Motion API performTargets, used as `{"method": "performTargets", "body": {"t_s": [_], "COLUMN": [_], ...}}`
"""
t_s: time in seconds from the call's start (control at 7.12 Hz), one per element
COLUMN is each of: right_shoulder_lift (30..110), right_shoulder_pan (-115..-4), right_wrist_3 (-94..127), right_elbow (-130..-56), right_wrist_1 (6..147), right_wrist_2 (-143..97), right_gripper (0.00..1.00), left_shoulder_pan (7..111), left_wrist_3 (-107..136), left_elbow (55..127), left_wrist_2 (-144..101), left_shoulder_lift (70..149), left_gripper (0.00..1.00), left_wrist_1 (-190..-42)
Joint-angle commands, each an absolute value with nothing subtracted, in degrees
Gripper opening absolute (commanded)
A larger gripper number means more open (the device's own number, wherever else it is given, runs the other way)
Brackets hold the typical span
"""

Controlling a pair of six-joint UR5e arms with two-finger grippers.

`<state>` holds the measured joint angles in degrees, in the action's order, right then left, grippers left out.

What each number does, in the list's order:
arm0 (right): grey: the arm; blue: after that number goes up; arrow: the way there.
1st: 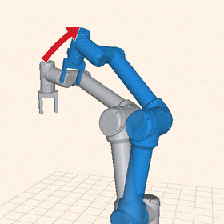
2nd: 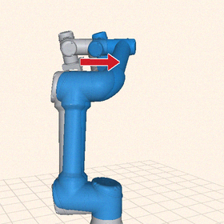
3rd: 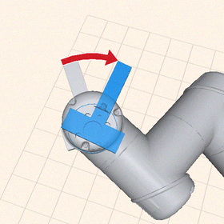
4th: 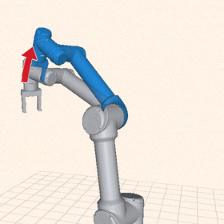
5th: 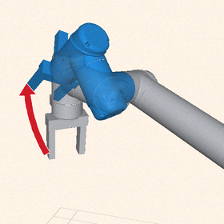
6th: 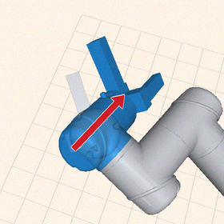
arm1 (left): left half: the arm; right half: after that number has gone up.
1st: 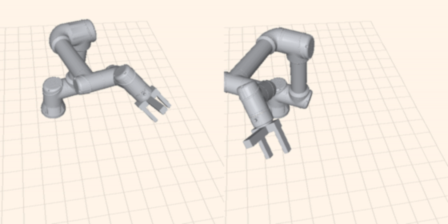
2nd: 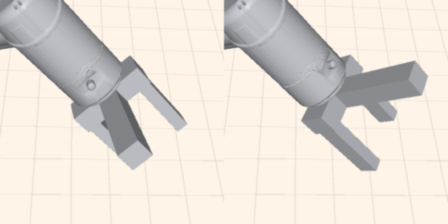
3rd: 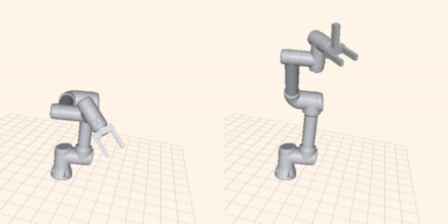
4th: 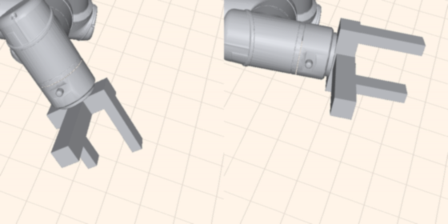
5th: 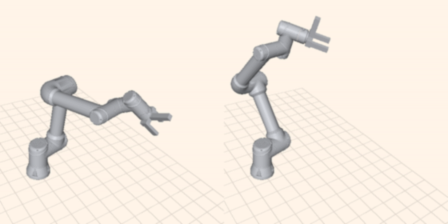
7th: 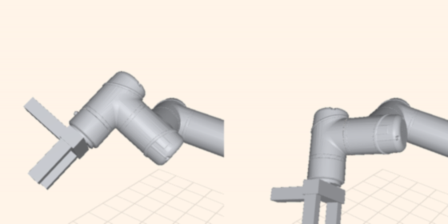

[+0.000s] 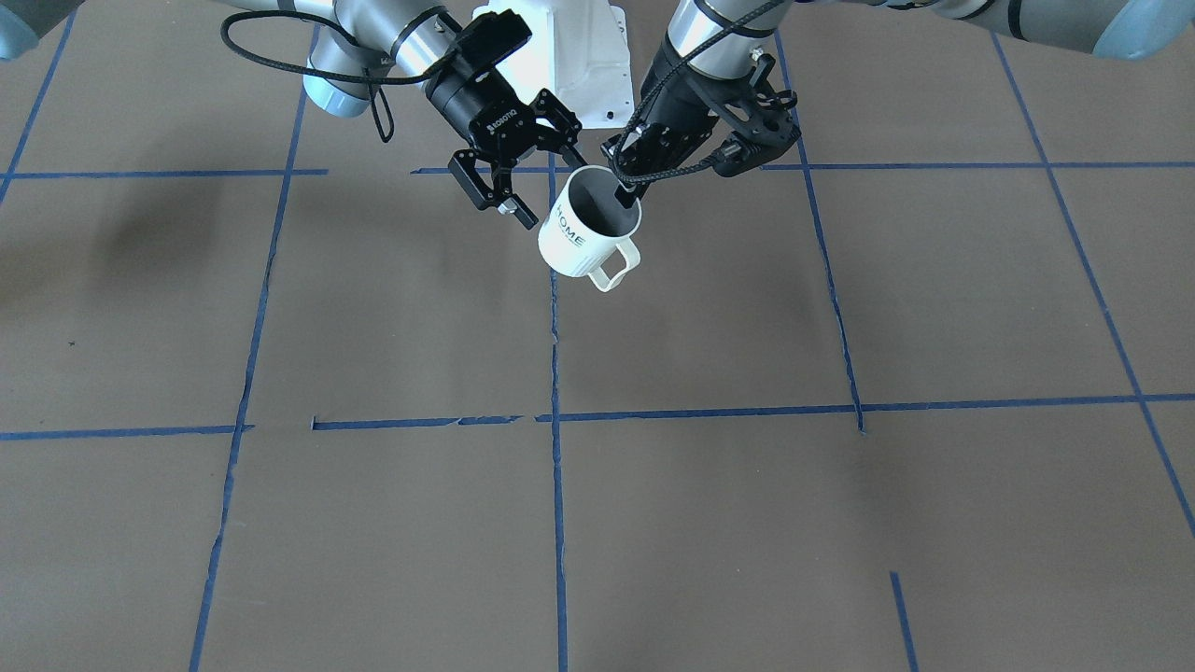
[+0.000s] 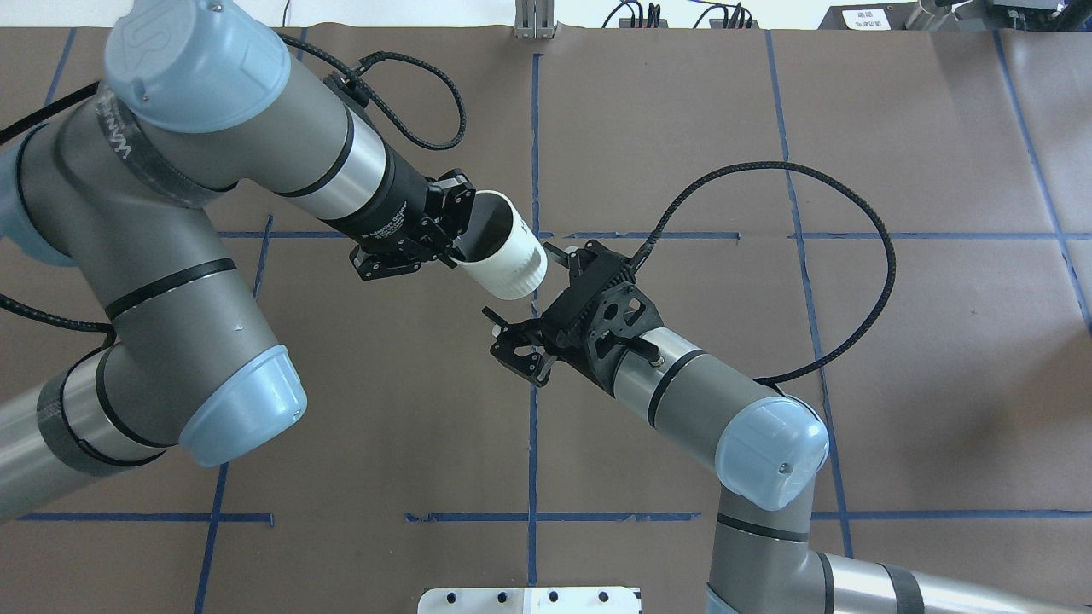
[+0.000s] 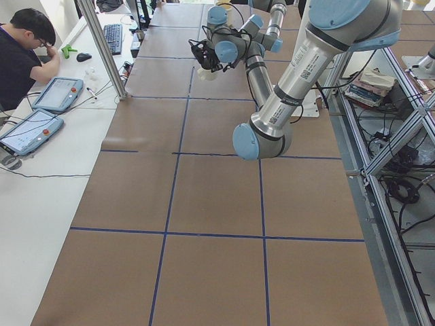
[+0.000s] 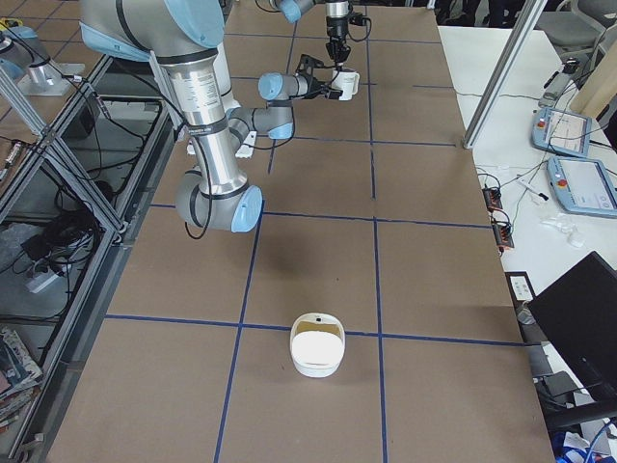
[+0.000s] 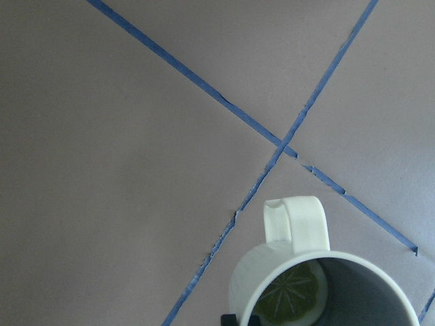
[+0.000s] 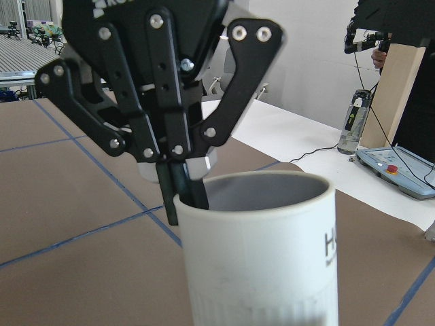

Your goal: Left arm hands cup to right arm to dump lemon

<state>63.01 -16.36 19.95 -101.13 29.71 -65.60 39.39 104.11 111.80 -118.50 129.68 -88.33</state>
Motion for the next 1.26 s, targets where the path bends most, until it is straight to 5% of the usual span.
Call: {"method": "performTargets", "body": {"t_s": [0.0, 1.12], "right_shoulder_lift": [63.02, 63.02], "right_shoulder_pan": [-16.35, -16.35], "right_wrist_3": [19.95, 19.86], "right_elbow": [-101.07, -100.99], "right_wrist_1": [29.71, 29.71], "right_wrist_2": [-65.57, -65.04], "right_gripper": [0.99, 0.99], "left_shoulder_pan": [39.2, 38.32], "left_wrist_3": [104.24, 104.24], "left_elbow": [111.88, 113.73], "left_wrist_2": [-118.56, -118.56], "left_shoulder_lift": [130.17, 129.11], "left_gripper": [0.0, 0.0], "left_wrist_1": [-88.33, -87.89]}}
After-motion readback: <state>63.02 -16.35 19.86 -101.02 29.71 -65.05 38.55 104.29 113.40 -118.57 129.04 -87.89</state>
